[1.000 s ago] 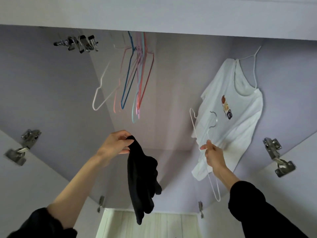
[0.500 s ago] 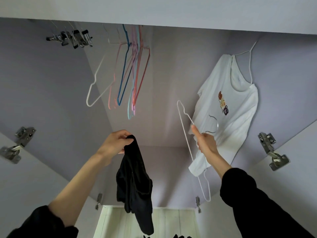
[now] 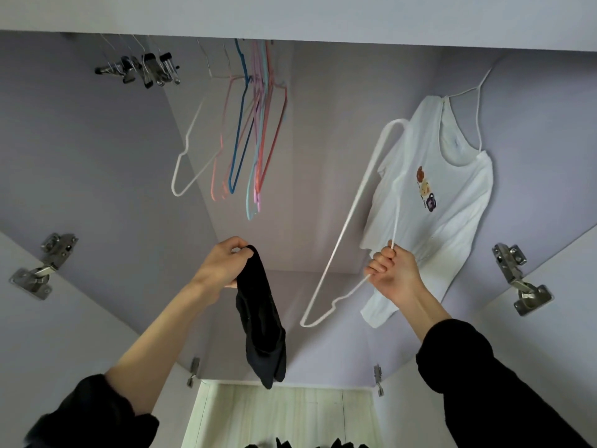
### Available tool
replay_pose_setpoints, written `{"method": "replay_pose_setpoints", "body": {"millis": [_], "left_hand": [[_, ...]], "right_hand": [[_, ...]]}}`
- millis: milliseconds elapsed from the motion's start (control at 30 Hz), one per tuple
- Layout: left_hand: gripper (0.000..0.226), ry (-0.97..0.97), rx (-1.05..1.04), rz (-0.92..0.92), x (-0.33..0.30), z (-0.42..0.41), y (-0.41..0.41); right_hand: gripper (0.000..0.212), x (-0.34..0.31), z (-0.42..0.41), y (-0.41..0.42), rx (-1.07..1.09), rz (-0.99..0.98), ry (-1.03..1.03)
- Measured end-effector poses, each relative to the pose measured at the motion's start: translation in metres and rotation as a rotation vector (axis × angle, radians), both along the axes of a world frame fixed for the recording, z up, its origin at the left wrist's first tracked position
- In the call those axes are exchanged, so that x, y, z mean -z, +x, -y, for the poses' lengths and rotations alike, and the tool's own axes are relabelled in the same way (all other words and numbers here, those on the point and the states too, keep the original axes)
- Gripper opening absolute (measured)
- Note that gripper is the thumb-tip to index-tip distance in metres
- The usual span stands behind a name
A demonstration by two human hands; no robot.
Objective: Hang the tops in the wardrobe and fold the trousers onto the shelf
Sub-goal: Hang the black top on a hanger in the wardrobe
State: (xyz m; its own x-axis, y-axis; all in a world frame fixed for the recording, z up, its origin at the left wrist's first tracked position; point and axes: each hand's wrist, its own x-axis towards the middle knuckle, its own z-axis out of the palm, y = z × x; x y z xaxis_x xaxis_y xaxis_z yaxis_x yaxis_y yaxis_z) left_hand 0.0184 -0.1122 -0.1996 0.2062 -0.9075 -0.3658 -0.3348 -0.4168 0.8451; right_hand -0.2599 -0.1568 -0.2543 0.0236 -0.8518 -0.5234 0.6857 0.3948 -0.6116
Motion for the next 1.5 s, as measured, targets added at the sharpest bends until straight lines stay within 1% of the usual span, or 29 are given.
{"method": "replay_pose_setpoints", "body": {"millis": [33,100,133,233,300,367,433,500,600,667,767,833,867,933,1033,1100,1167,1267,1367,1433,1500], "left_hand": [[0.014,0.001,0.005,-0.005,-0.001,0.000,-0.002],[0.015,0.004,0.004,-0.024,-0.004,-0.001,-0.005],[0.015,0.009,0.002,-0.034,-0.005,-0.001,-0.007],[0.018,0.010,0.005,-0.090,-0.012,-0.004,-0.012],[0.019,-0.003,0.005,-0.128,-0.019,-0.005,-0.013],[0.019,-0.028,-0.004,-0.152,-0.028,-0.007,-0.013],[0.021,-0.073,-0.024,-0.202,-0.038,-0.009,-0.013],[0.021,-0.122,-0.029,-0.249,-0.050,-0.011,-0.012],[0.021,-0.170,-0.059,-0.264,-0.063,-0.014,-0.004],[0.020,-0.178,-0.088,-0.305,-0.068,-0.016,0.000],[0.020,-0.177,-0.060,-0.318,-0.071,-0.021,-0.004],[0.020,-0.183,-0.023,-0.282,-0.073,-0.024,-0.009],[0.019,-0.192,-0.016,-0.277,-0.075,-0.025,-0.010],[0.020,-0.210,-0.025,-0.293,-0.079,-0.026,-0.008],[0.021,-0.241,-0.096,-0.272,-0.084,-0.026,0.007],[0.021,-0.248,-0.156,-0.181,-0.082,-0.026,0.020],[0.022,-0.238,-0.194,-0.038,-0.075,-0.025,0.030],[0.022,-0.230,-0.238,0.150,-0.061,-0.023,0.042],[0.014,-0.248,-0.283,0.328,-0.053,-0.025,0.052],[0.012,-0.249,-0.246,0.417,-0.050,-0.026,0.050],[0.015,-0.219,-0.144,0.460,-0.047,-0.028,0.042]], "right_hand": [[0.057,-0.002,-0.003,0.003,-0.004,0.099,-0.016],[0.048,-0.006,-0.008,0.012,0.003,0.210,-0.056],[0.047,-0.009,-0.009,0.017,0.006,0.231,-0.072],[0.056,-0.015,-0.009,0.034,0.019,0.228,-0.100],[0.061,-0.017,-0.008,0.041,0.028,0.191,-0.104],[0.061,-0.015,-0.007,0.046,0.023,0.101,-0.109],[0.049,-0.008,-0.009,0.051,0.014,-0.033,-0.134],[0.039,-0.001,-0.012,0.057,0.000,-0.122,-0.158],[0.040,0.003,-0.013,0.068,-0.046,-0.154,-0.176],[0.045,-0.005,-0.012,0.079,-0.082,-0.073,-0.166],[0.059,-0.019,-0.008,0.094,-0.089,0.161,-0.147],[0.059,-0.017,-0.007,0.103,-0.079,0.204,-0.142],[0.058,-0.013,-0.008,0.108,-0.088,0.174,-0.136],[0.051,0.000,-0.013,0.112,-0.111,-0.006,-0.139],[0.044,0.021,-0.016,0.101,-0.111,-0.373,-0.161],[0.045,0.021,-0.015,0.087,-0.168,-0.674,-0.217],[0.045,0.012,-0.012,0.078,-0.230,-0.914,-0.292],[0.043,-0.002,-0.007,0.074,-0.300,-1.126,-0.387],[0.049,-0.009,-0.007,0.078,-0.443,-1.366,-0.528],[0.049,-0.011,-0.010,0.086,-0.517,-1.529,-0.646],[0.049,-0.019,-0.015,0.098,-0.557,-1.619,-0.752]]}}
